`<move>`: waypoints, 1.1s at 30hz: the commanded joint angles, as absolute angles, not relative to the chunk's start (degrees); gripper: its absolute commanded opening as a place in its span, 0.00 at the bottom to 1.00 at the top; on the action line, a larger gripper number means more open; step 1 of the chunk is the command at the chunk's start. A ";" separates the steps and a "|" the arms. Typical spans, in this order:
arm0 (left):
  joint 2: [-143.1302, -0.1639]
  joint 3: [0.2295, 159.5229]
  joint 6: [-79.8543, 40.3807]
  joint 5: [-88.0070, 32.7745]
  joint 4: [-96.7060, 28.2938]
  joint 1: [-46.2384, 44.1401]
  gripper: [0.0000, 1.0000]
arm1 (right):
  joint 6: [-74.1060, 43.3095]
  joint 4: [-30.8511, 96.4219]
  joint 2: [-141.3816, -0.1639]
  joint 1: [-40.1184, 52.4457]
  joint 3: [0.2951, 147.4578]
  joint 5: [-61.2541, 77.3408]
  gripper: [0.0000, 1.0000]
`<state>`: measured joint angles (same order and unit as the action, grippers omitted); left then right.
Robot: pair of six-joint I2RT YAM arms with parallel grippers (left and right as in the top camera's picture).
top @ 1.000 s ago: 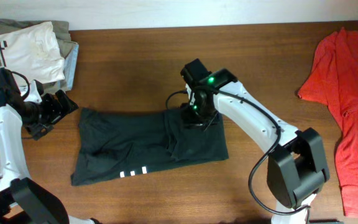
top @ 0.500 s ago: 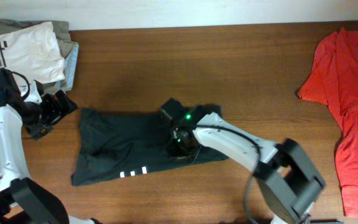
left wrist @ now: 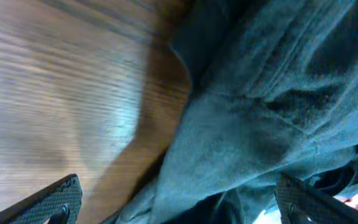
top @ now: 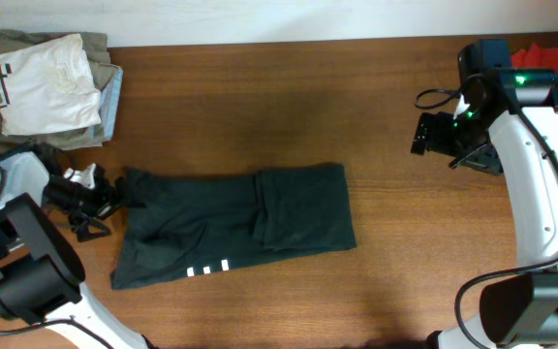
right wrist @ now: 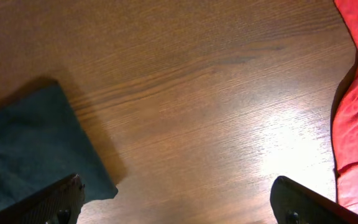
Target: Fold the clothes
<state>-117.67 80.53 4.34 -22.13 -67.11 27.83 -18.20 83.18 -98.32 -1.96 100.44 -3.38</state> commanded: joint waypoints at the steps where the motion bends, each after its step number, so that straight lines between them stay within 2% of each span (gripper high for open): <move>1: -118.28 76.53 6.04 -22.92 -65.30 26.81 0.99 | -17.76 83.09 -98.35 -2.24 100.90 -3.03 0.99; 4: -118.28 72.14 6.13 -23.20 -60.97 24.67 0.99 | -17.74 82.76 -98.35 -2.22 100.90 -3.03 0.99; 5: -118.28 71.50 6.13 -23.22 -60.88 23.20 0.96 | -17.76 82.74 -98.35 -2.24 100.90 -3.03 0.99; 7: -118.28 71.29 6.11 -23.20 -60.20 19.73 0.60 | -17.78 82.74 -98.35 -2.22 100.90 -3.01 0.99; 8: -118.28 71.29 6.09 -23.18 -59.72 18.50 0.52 | -17.78 82.74 -98.35 -2.22 100.90 -3.01 0.99; 9: -118.28 71.29 6.07 -23.18 -59.35 16.84 0.38 | -17.78 82.81 -98.35 -2.22 100.90 -3.01 0.99; 11: -118.28 71.29 6.07 -23.11 -58.98 14.96 0.03 | -17.78 82.76 -98.35 -2.22 100.90 -3.01 0.99; 13: -118.28 71.66 2.42 -19.88 -58.26 14.87 0.01 | -17.78 82.78 -98.43 -2.22 100.82 -3.01 0.99; 14: -118.28 73.30 -2.63 -12.91 -58.81 15.53 0.01 | -17.78 83.13 -98.48 -2.22 100.71 -3.01 0.99; 15: -118.28 77.52 -5.48 -7.11 -62.13 16.47 0.01 | -17.78 83.37 -98.56 -2.22 100.38 -3.01 0.99; 18: -118.28 91.15 -10.79 -0.97 -72.07 17.43 0.01 | -17.78 82.24 -98.78 -2.22 97.65 -0.99 0.99; 22: -118.28 110.06 -11.55 -0.01 -85.25 16.78 0.01 | -17.76 74.78 -98.85 -2.22 87.33 4.64 0.99; 24: -118.28 112.20 -11.55 -0.40 -88.12 14.61 0.01 | -17.76 70.39 -98.85 -2.22 82.56 7.64 0.99; 28: -118.28 112.46 -11.60 -6.70 -89.19 2.63 0.01 | -17.78 63.18 -99.00 -2.22 74.81 11.86 0.99; 31: -118.28 112.44 -14.04 -6.68 -87.66 -8.60 0.01 | -17.78 62.28 -99.07 -2.22 73.54 12.56 0.99; 33: -118.28 112.36 -14.79 -6.66 -87.18 -12.99 0.01 | -17.78 62.30 -99.07 -2.22 73.54 13.32 0.99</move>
<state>-118.52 111.28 -12.58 -5.69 -87.42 -9.43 -17.78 62.46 -99.09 -1.96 73.89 11.99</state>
